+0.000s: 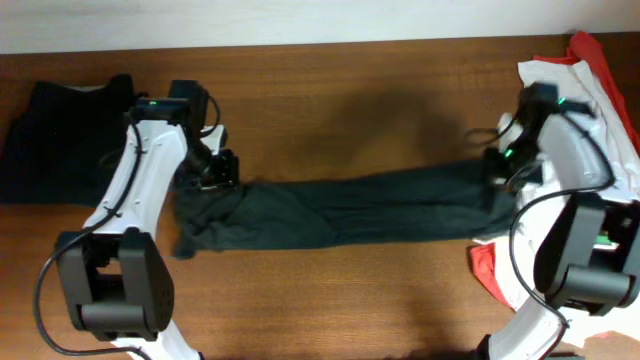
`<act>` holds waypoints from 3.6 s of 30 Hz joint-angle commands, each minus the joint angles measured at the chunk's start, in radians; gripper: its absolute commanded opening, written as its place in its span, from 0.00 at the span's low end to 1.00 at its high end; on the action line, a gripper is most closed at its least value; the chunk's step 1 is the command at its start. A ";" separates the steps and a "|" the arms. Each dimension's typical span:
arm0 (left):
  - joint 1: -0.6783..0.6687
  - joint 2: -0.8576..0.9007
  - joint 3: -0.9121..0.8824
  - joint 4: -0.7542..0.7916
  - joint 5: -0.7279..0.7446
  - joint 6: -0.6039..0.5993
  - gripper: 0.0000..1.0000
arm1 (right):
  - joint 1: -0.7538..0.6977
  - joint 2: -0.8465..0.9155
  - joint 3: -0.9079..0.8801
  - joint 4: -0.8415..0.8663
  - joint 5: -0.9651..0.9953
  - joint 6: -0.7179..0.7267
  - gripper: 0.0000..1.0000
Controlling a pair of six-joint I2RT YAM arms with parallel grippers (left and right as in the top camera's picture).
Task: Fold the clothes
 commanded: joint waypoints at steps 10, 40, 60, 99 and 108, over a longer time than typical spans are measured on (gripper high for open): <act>0.023 -0.014 0.014 -0.004 -0.012 0.002 0.64 | 0.300 -0.011 0.157 -0.168 -0.026 0.097 0.04; 0.022 -0.014 0.013 -0.005 -0.012 0.002 0.64 | 0.801 0.086 0.149 0.076 -0.101 0.273 0.46; 0.023 -0.009 -0.245 0.134 0.025 0.062 0.91 | 0.548 0.027 0.149 -0.205 0.216 0.385 0.35; 0.126 0.076 -0.369 0.299 0.184 0.108 0.59 | 0.539 0.027 0.149 -0.201 0.216 0.366 0.40; 0.196 0.077 -0.257 0.189 0.059 0.114 0.00 | 0.523 0.027 0.149 -0.202 0.236 0.358 0.40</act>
